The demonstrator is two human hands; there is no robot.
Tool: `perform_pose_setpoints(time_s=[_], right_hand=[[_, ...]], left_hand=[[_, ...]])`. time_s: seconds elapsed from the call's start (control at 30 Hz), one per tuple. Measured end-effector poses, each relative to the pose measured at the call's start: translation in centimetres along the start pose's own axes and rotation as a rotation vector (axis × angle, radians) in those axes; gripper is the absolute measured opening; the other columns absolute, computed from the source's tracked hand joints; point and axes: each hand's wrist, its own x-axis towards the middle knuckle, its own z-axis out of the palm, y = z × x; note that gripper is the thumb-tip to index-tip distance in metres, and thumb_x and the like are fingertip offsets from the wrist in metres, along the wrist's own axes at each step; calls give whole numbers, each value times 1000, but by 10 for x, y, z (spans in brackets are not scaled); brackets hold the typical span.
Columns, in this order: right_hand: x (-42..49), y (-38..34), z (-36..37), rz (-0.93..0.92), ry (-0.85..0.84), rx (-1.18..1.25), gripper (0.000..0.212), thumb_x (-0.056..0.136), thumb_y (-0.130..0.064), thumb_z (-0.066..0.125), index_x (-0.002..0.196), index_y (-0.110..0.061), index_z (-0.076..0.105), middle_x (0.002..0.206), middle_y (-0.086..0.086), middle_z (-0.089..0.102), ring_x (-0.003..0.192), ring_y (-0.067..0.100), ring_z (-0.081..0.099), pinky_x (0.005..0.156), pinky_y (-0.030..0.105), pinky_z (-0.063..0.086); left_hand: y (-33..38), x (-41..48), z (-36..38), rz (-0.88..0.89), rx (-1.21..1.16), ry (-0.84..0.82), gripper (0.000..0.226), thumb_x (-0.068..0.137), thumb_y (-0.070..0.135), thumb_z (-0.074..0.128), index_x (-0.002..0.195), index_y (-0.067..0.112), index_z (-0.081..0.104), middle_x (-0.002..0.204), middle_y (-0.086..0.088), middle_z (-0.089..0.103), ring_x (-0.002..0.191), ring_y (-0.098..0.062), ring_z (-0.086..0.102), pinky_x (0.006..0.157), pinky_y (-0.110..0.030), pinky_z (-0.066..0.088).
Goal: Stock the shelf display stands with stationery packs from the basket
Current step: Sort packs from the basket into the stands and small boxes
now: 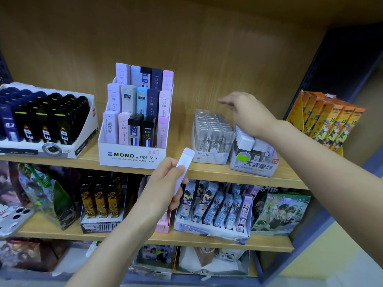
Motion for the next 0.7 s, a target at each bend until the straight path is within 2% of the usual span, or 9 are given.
perform_pose_setpoints(time_s=[0.1, 0.13, 0.2, 0.3, 0.37, 0.47, 0.57, 0.63, 0.7], right_hand=[[-20, -26, -13, 3, 158, 226, 29, 99, -10, 43, 120, -12, 62, 111, 2, 65, 98, 10, 60, 91, 27, 45], [-28, -37, -16, 18, 152, 321, 26, 99, -16, 43, 113, -13, 66, 101, -2, 67, 85, 5, 62, 83, 26, 48], [-47, -59, -21, 75, 52, 547, 27, 99, -26, 42, 102, -13, 66, 88, -4, 67, 69, 7, 64, 72, 31, 54], [-71, -85, -25, 122, -175, 791, 31, 98, -35, 43, 97, -13, 66, 86, -3, 66, 69, 12, 65, 65, 28, 57], [-81, -96, -24, 105, -262, 861, 27, 95, -33, 52, 92, -12, 68, 85, 4, 69, 72, 16, 67, 67, 27, 58], [-88, -109, -24, 113, -302, 980, 10, 89, -19, 63, 83, -14, 69, 83, 13, 72, 74, 16, 68, 70, 23, 58], [-96, -118, -23, 144, -323, 1031, 6, 87, -10, 64, 89, -13, 70, 88, 7, 73, 78, 10, 69, 77, 16, 55], [-100, -123, -20, 205, -317, 1061, 11, 87, -9, 64, 96, -15, 68, 90, 1, 73, 80, 10, 71, 81, 18, 55], [-104, -130, -16, 298, -329, 1206, 15, 88, -8, 64, 102, -12, 65, 95, 4, 72, 83, 13, 71, 80, 20, 56]], left_hand=[[2, -4, 1, 119, 39, -15, 15, 100, 22, 44, 92, 16, 56, 67, 5, 55, 47, -9, 42, 45, -18, 38], [4, -6, 0, 160, 43, -15, 14, 99, 23, 46, 96, 19, 59, 72, 5, 58, 50, -9, 44, 47, -18, 40], [5, -8, -1, 224, 70, -7, 14, 98, 24, 47, 99, 24, 61, 76, 7, 60, 54, -7, 46, 51, -15, 40], [5, -13, -5, 281, 130, 11, 14, 97, 28, 47, 95, 28, 61, 70, 15, 56, 59, -4, 42, 61, -20, 37], [6, -19, -7, 293, 151, 23, 16, 97, 32, 45, 94, 26, 60, 65, 18, 50, 60, -3, 41, 63, -24, 35], [8, -25, -14, 268, 141, 66, 26, 100, 34, 37, 86, 18, 53, 62, 14, 49, 53, 1, 40, 54, -11, 34], [11, -33, -29, 285, 166, 62, 26, 101, 29, 36, 86, 19, 55, 55, 23, 50, 51, 6, 43, 50, -6, 32], [13, -36, -39, 337, 199, 73, 15, 99, 24, 45, 92, 23, 58, 78, 22, 59, 68, 8, 52, 60, -4, 35], [13, -39, -47, 401, 253, 108, 10, 96, 20, 51, 97, 26, 59, 101, 12, 61, 92, 5, 55, 72, -3, 36]])
